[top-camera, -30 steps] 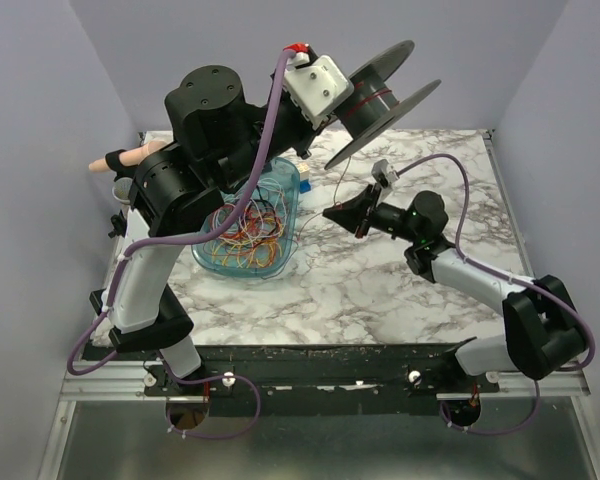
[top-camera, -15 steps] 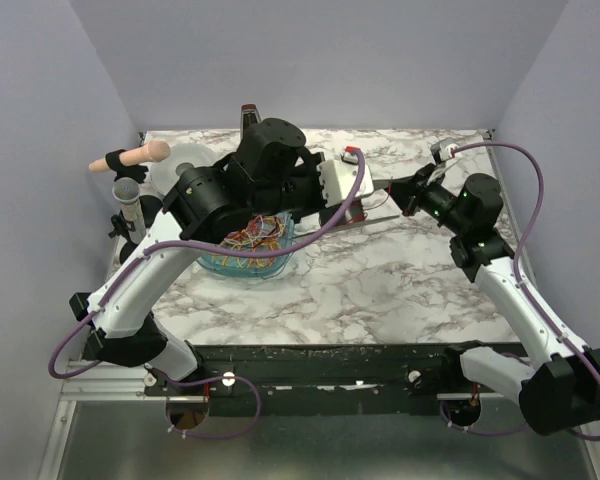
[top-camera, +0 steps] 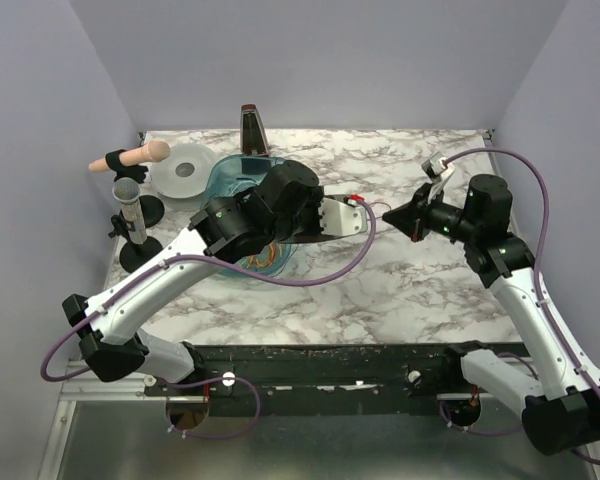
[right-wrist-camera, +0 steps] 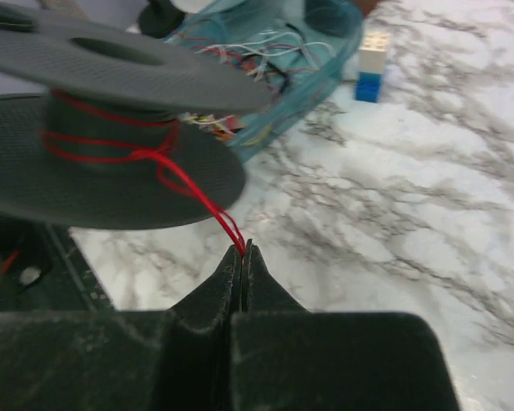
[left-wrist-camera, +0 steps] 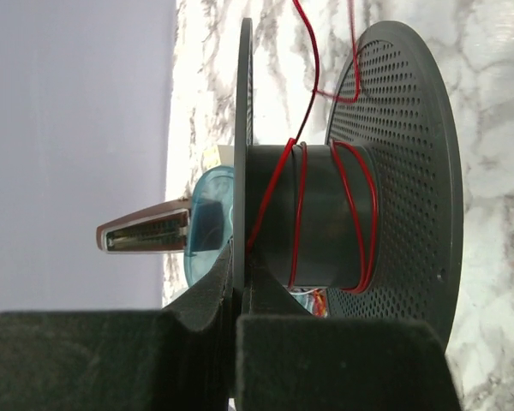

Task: Wrap the cables

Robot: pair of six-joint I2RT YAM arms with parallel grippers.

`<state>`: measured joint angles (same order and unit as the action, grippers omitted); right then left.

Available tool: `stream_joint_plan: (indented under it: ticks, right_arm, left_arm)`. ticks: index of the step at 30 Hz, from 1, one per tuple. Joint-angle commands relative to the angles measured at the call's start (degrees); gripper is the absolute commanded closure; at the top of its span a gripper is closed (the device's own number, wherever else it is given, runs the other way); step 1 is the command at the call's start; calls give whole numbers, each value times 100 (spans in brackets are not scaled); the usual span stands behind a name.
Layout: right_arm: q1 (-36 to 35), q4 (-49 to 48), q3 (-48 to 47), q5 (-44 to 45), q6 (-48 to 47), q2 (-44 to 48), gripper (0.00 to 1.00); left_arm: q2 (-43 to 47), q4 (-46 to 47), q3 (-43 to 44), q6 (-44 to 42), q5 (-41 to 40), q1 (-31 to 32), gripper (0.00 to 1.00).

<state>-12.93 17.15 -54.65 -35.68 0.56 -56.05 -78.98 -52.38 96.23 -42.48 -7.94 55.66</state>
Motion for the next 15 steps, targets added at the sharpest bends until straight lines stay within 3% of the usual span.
stream_joint_plan:
  ticks: [1,9,15]
  right_arm:
    - [-69,230,-239,-1457,794,287,99]
    - [-956,-1966,-194,-1846,2790,385,99]
    - [-1659,-2512,-608,-1802,3669,-107,99]
  left_arm:
    - [-38,1509,-279,-77,-1024,50,100]
    - [-372,2329,-290,696,-1648,50,100]
    - [-469,2513,54,882,-1851,33,100]
